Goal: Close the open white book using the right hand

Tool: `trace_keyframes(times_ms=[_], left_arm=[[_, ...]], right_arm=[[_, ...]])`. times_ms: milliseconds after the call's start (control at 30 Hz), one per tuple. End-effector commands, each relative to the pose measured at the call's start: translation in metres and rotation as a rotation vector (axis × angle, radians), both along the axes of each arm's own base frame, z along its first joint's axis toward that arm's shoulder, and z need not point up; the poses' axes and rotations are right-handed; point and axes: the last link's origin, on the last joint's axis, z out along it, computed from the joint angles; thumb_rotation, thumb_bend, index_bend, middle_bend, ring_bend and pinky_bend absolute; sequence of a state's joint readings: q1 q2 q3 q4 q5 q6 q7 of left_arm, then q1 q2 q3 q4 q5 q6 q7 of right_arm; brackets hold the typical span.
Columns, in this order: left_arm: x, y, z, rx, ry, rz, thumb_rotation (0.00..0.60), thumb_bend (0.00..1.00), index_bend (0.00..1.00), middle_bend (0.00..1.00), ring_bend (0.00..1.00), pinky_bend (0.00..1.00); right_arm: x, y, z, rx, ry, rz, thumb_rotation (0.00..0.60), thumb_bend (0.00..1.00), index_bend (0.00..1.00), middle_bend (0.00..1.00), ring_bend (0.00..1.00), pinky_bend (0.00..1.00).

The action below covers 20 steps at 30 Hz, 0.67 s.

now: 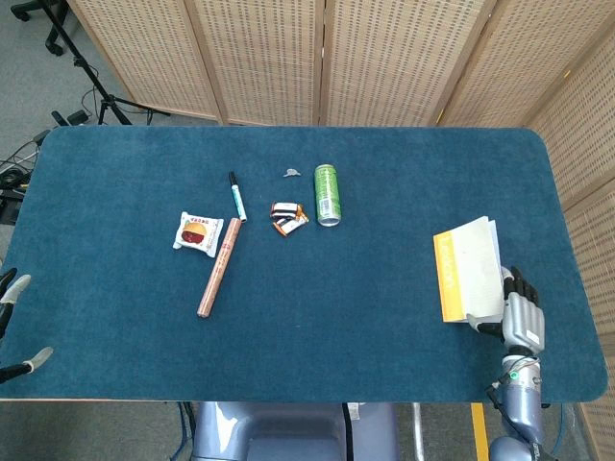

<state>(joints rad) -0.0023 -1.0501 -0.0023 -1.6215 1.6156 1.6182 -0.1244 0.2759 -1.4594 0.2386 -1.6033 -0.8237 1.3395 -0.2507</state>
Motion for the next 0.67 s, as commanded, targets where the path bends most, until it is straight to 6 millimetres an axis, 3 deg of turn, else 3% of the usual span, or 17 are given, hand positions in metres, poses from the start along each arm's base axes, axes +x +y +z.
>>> trace_keyframes(times_ms=[33, 333, 500, 667], left_arm=[[0.0, 0.0, 0.0, 0.002, 0.0, 0.0, 0.6, 0.0, 0.0, 0.0, 0.0, 0.0], [0.0, -0.001, 0.0, 0.003, 0.001, 0.0, 0.6, 0.0, 0.0, 0.0, 0.0, 0.0], [0.0, -0.001, 0.0, 0.008, 0.001, -0.003, 0.6, 0.0, 0.0, 0.0, 0.0, 0.0], [0.001, -0.002, -0.001, 0.012, 0.006, -0.005, 0.6, 0.0, 0.0, 0.0, 0.0, 0.0]], right_arm=[[-0.001, -0.003, 0.011, -0.037, 0.057, -0.014, 0.6, 0.21, 0.0, 0.0, 0.0, 0.0], [0.019, 0.021, 0.05, 0.019, 0.134, 0.098, 0.6, 0.17, 0.0, 0.0, 0.0, 0.0], [0.04, 0.03, 0.07, 0.006, 0.197, 0.338, 0.6, 0.11, 0.0, 0.0, 0.0, 0.0], [0.035, 0.038, 0.078, 0.022, 0.312, 0.509, 0.6, 0.05, 0.0, 0.0, 0.0, 0.0]])
